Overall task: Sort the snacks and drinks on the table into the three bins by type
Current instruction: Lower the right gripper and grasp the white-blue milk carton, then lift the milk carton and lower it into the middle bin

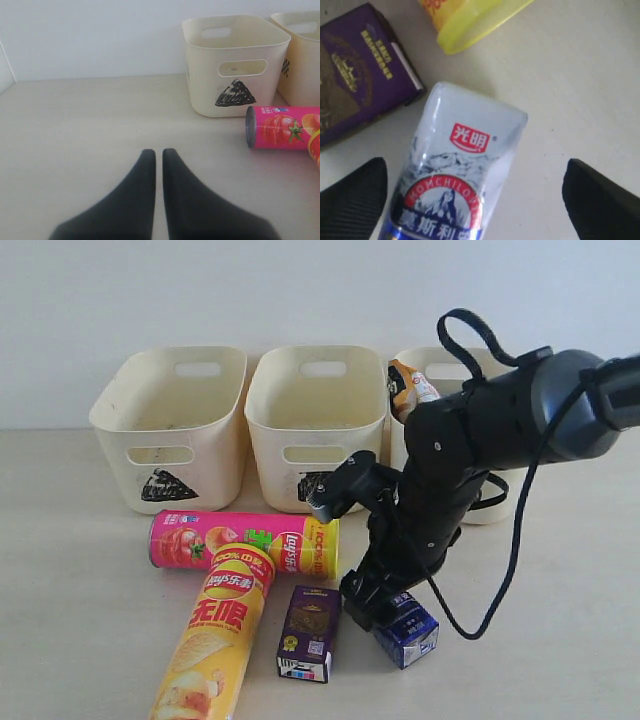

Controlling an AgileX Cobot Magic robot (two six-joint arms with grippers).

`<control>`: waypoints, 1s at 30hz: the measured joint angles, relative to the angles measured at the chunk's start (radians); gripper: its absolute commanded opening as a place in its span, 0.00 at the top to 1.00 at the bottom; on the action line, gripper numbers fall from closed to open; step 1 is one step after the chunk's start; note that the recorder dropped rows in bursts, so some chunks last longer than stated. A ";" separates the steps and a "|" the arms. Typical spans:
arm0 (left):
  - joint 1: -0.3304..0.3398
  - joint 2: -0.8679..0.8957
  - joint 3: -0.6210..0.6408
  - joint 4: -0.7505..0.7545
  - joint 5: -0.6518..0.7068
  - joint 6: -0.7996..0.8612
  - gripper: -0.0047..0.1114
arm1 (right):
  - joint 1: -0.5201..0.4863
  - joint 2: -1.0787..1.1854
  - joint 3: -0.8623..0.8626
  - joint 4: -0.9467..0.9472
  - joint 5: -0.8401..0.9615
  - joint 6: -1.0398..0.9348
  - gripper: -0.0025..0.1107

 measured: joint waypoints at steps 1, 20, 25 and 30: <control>0.000 0.000 0.000 0.000 0.000 0.000 0.93 | 0.000 0.007 0.000 0.000 -0.005 0.000 0.25; 0.000 0.000 0.000 0.000 0.000 0.000 0.93 | 0.000 0.039 0.000 -0.018 0.002 0.029 0.98; 0.000 0.000 0.000 0.000 0.000 0.000 0.93 | 0.000 -0.050 0.002 -0.053 0.086 0.023 0.98; 0.000 0.000 0.000 0.000 0.000 0.000 0.93 | 0.000 -0.154 0.002 -0.075 0.112 0.013 0.98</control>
